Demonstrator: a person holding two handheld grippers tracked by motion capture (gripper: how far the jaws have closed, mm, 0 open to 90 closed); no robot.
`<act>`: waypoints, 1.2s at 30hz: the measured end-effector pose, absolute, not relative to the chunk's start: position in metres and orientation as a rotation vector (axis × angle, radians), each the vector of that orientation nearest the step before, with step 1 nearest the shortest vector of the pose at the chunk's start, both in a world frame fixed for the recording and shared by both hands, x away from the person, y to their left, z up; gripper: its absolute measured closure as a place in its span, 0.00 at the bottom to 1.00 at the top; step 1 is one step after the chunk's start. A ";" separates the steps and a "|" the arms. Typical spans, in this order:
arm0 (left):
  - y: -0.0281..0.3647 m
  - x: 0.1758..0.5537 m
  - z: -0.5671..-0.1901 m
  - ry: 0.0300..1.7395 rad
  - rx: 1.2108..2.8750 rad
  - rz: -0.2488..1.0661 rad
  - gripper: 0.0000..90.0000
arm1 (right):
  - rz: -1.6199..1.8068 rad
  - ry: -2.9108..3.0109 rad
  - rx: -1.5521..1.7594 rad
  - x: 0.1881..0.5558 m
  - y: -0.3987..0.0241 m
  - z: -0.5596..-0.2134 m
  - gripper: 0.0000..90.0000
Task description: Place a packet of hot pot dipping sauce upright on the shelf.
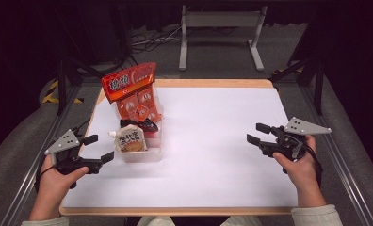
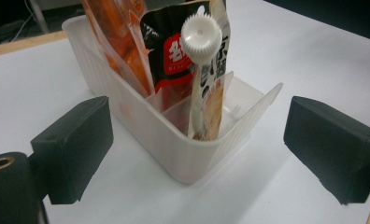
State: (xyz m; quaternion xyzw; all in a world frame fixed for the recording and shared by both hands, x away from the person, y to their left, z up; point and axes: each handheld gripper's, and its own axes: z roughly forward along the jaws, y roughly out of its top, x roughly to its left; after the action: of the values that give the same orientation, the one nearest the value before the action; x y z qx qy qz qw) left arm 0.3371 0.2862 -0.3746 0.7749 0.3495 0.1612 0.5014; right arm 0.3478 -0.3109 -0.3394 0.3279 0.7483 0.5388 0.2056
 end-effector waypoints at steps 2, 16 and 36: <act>0.287 0.338 -0.376 0.853 1.880 0.399 0.10 | 1.462 2.094 0.906 0.346 -0.316 -0.348 0.42; 0.289 0.345 -0.391 0.833 1.873 0.373 0.10 | 1.376 2.111 0.975 0.342 -0.335 -0.391 0.40; 0.282 0.349 -0.402 0.838 1.961 0.320 0.10 | 1.292 2.198 1.078 0.351 -0.329 -0.424 0.39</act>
State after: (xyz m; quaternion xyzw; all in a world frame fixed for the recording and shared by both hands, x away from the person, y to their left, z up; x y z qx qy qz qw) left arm 0.3489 0.2818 -0.4016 0.8013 0.3424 0.1308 0.4728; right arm 0.3509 -0.3295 -0.4235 0.3825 0.7803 0.4586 0.1856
